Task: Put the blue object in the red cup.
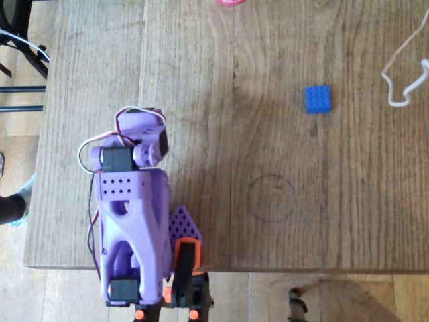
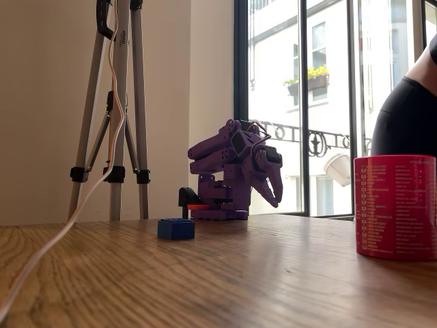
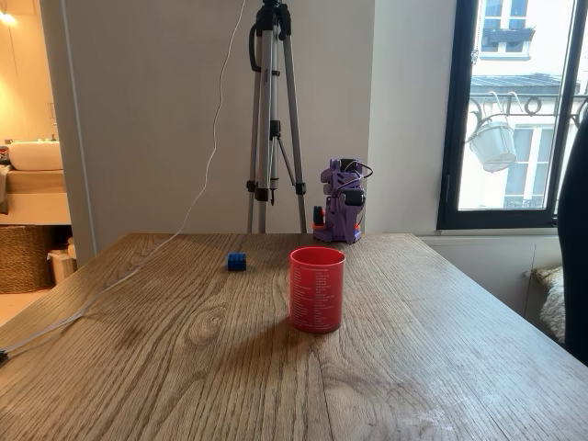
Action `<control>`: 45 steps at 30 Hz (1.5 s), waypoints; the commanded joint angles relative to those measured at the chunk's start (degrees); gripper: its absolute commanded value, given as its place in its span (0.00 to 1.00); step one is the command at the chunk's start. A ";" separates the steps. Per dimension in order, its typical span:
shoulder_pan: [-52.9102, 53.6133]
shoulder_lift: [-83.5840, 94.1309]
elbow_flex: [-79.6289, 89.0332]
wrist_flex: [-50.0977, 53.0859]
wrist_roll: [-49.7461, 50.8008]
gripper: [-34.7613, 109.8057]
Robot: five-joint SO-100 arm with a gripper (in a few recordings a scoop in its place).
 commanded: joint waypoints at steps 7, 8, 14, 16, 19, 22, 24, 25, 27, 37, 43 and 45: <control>-1.93 -0.35 -0.79 -1.23 -1.93 0.24; -1.85 -0.35 -0.79 -1.23 -1.32 0.24; -1.67 -0.35 -0.79 -1.14 -1.23 0.24; -1.67 -0.35 -0.79 -1.14 -1.14 0.24; -1.67 -0.35 -0.79 -1.14 -1.05 0.24; -1.67 -0.35 -0.79 -1.14 -0.88 0.24; -1.67 -0.35 -0.79 -1.14 -0.79 0.24; -1.67 -0.35 -0.79 -1.14 -0.62 0.24; -1.67 -0.35 -0.79 -1.14 0.26 0.25; 9.40 -28.30 -19.51 -11.43 -5.62 0.25; 15.73 -54.49 -48.69 -3.08 -4.22 0.25; 16.61 -62.31 -58.45 2.11 -3.87 0.25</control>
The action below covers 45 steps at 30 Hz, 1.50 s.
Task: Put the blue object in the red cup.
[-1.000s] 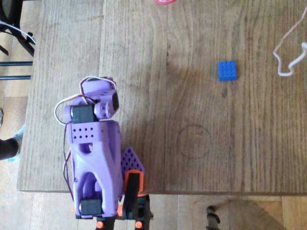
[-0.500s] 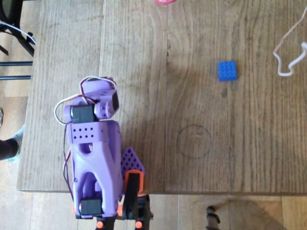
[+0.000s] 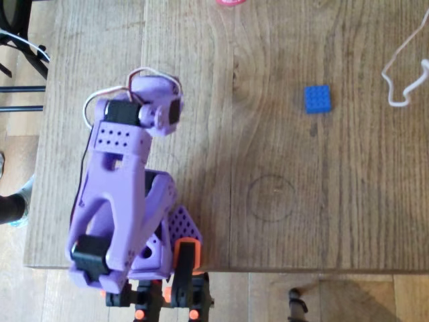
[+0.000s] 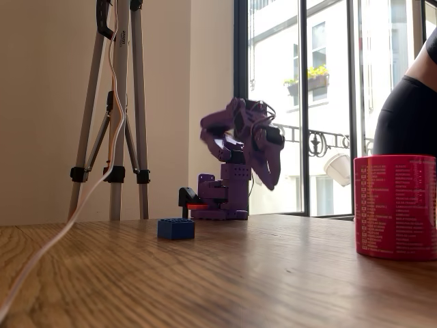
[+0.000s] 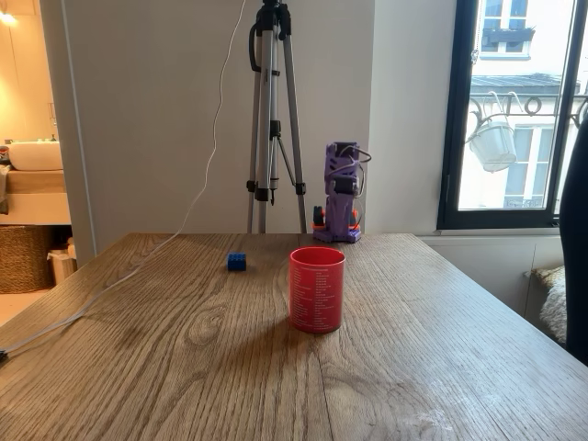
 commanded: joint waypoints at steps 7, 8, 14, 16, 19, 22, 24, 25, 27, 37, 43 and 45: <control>7.47 -50.71 -61.79 21.80 8.96 0.25; 8.00 -53.96 -65.48 22.06 10.20 0.25; 11.43 -68.29 -83.58 19.51 15.38 0.24; 13.01 -72.07 -87.63 18.37 16.35 0.24; 17.23 -76.99 -91.67 15.82 20.30 0.24; 21.71 -79.01 -91.67 12.66 24.35 0.24; 24.79 -80.24 -91.67 11.87 27.77 0.24; 26.10 -80.95 -91.67 11.69 29.27 0.24; 28.48 -81.74 -90.97 11.34 33.22 0.24; 32.43 -81.12 -79.54 11.87 41.84 0.24; 32.61 -82.27 -76.82 11.51 37.62 0.24; 32.87 -82.62 -76.82 11.34 34.72 0.24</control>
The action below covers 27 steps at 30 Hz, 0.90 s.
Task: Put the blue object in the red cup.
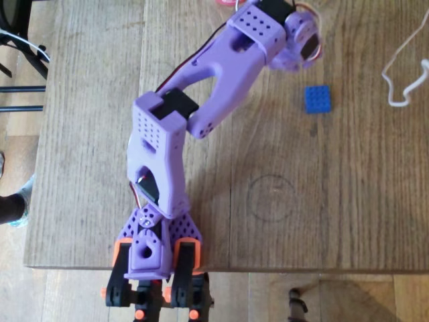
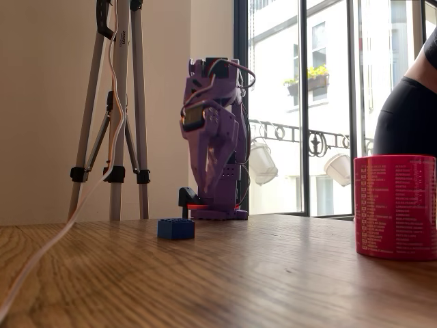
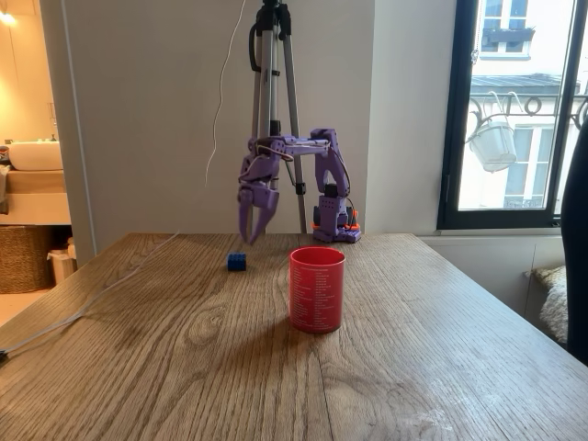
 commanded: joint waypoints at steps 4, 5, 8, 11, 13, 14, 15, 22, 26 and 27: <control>2.37 0.00 -0.26 -0.09 -8.70 0.24; 2.90 -0.26 -0.44 0.18 -8.79 0.24; 3.78 -0.44 -0.88 0.35 -10.11 0.24; 3.96 -0.53 -2.37 0.26 -11.69 0.25; 4.22 -0.79 -4.04 0.18 -12.39 0.25; 4.39 -0.97 -4.75 0.18 -12.74 0.26; 4.48 -0.97 -5.45 0.26 -13.27 0.27; 3.08 -1.32 -7.91 2.90 -16.52 0.52; 2.72 -3.69 -7.91 4.04 -13.36 0.51; 2.55 -4.48 -7.82 4.39 -12.48 0.51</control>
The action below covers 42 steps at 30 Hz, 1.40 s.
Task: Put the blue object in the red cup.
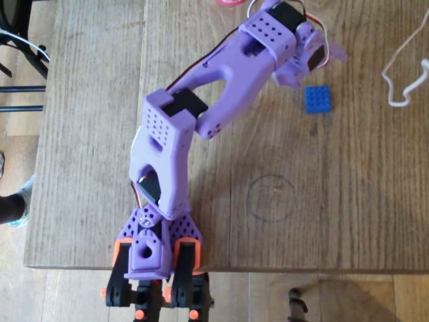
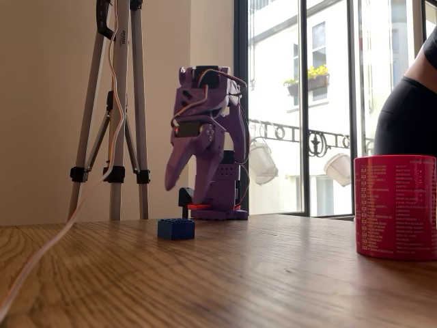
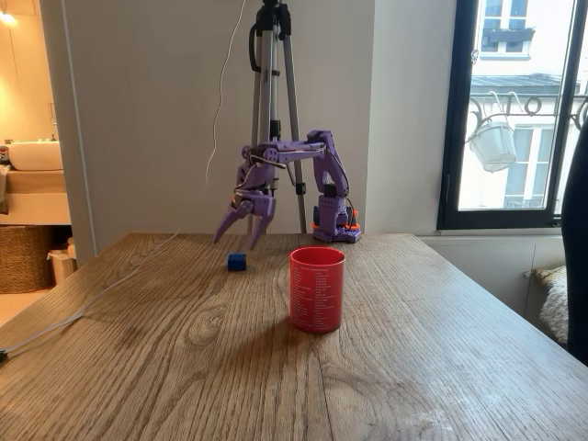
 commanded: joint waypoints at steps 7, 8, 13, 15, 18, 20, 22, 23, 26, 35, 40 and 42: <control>0.09 -6.33 -3.25 1.67 6.59 0.50; 0.35 -6.86 -3.43 1.67 6.59 0.50; 1.85 -9.05 -5.45 1.23 5.54 0.49; 2.37 -9.49 -6.59 0.88 4.66 0.49; 3.08 -10.28 -8.35 0.18 3.25 0.48; 3.25 -10.72 -8.88 0.09 2.55 0.43; 3.43 -10.81 -9.05 0.09 2.99 0.25; 3.52 -10.81 -9.05 0.44 3.52 0.25; 3.43 -10.55 -9.14 0.97 3.87 0.24; 3.87 -1.93 -16.08 1.76 1.14 0.24; 1.32 4.66 -29.97 0.70 -9.49 0.24; -1.32 6.24 -34.19 -0.18 -14.15 0.24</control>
